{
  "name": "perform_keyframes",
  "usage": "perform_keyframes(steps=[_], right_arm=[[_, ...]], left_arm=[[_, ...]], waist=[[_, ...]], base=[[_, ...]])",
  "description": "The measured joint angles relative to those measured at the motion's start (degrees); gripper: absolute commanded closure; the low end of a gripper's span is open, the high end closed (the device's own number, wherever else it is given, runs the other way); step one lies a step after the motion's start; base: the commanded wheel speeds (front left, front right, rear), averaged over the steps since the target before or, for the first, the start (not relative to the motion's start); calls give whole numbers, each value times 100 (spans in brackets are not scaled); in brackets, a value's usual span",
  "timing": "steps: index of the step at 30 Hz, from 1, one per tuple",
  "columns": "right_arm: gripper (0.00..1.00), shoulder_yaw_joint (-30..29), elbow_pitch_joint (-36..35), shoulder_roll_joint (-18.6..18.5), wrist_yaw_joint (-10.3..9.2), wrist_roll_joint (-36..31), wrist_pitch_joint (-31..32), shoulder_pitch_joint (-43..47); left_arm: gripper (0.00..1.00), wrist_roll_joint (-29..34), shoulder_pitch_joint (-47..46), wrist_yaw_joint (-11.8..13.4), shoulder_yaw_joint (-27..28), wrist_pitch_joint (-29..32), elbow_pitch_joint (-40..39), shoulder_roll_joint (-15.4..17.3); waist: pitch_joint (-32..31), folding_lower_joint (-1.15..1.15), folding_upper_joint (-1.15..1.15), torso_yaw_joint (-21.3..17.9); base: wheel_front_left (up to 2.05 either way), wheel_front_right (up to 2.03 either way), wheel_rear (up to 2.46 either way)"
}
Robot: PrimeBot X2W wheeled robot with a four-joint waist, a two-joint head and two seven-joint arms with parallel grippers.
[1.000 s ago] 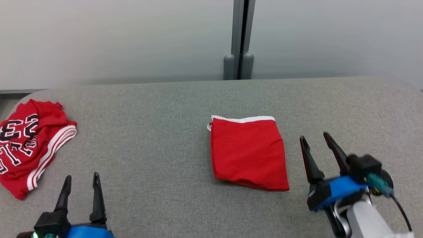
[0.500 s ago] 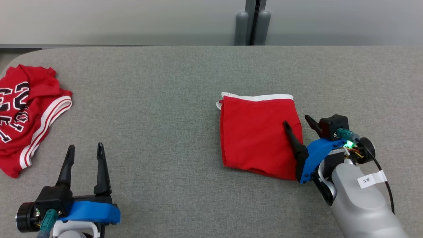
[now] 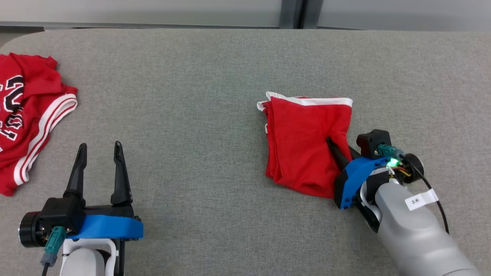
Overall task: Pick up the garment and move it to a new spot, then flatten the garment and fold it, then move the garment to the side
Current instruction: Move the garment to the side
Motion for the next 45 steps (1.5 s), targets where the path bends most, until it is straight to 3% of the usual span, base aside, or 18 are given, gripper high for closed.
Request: perform_keyframes(steps=[11,20,29,39,41,42,45], right_arm=[[100,667,97,-990,-2,59,13,-1433],[100,786,107,-1939,-5,325,103,-2669],[100,886,327,-2337,-4,537,153,-3262],[100,1023,794,-2444,-4,387,283,-3897],[43,1006,904,-2465,-4,330,319,-3964],[0,969,948,-2463,-4,314,275,-3975],[0,879,1057,-2480,-4,190,157,-4039]], left_arm=[[0,89,-276,-1,-215,1,-549,-5],[0,327,-648,-2,-211,-1,-1408,344],[0,445,-749,-2,-212,-1,-2148,705],[0,407,-717,36,-156,-18,-2336,772],[0,374,-719,38,-167,-19,-2339,762],[0,372,-723,47,-175,-19,-2334,754],[0,361,-739,79,-193,-19,-2261,716]], waist=[[652,1,1,-560],[1743,2,2,-1271],[2317,1,1,-1620],[2492,0,-1,-1627],[2504,0,0,-1579],[2502,0,0,-1552],[2449,1,0,-1470]], base=[[0,0,0],[0,0,0],[0,0,0],[0,0,0],[0,0,0],[0,0,0],[0,0,0]])
